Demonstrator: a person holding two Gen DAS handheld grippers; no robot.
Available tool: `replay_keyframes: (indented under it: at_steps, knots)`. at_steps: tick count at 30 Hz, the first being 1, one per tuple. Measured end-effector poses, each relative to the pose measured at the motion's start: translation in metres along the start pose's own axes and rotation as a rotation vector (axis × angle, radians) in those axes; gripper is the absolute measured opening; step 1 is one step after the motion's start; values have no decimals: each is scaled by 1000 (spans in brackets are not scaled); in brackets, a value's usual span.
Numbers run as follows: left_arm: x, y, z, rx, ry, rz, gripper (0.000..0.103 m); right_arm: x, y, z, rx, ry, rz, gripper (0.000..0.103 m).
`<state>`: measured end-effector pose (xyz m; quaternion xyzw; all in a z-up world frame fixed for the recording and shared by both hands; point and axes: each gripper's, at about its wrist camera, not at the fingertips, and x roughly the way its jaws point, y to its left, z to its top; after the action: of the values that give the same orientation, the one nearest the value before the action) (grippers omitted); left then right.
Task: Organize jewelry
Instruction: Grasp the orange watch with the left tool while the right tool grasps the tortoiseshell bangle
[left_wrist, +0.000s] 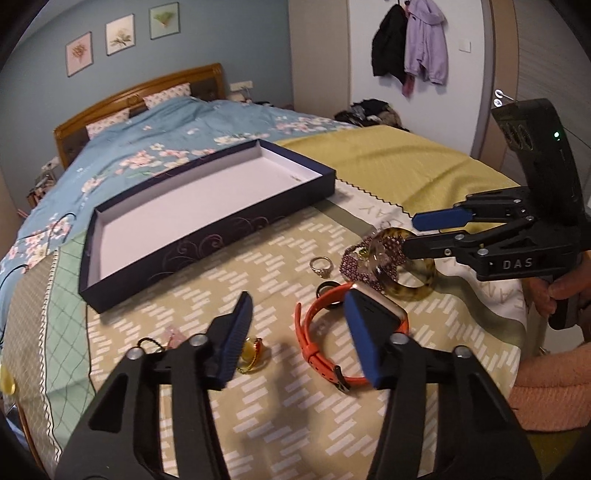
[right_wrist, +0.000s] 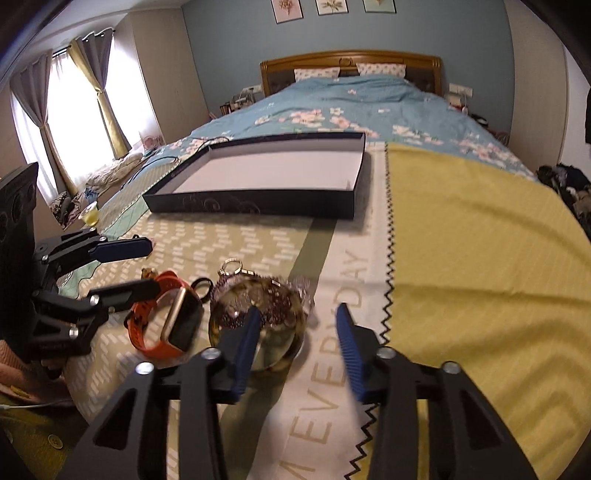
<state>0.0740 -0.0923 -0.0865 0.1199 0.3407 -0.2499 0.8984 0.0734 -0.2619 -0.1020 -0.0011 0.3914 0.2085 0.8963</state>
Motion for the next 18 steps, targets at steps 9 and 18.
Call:
replay_keyframes:
  at_steps: [9,18]
  knots:
    - [8,2,4,15,75,-71,20,4,-7,-2,51,40,44,11]
    - [12,-1,4,22,88,-81,9,-7,-11,7,55,9,47,6]
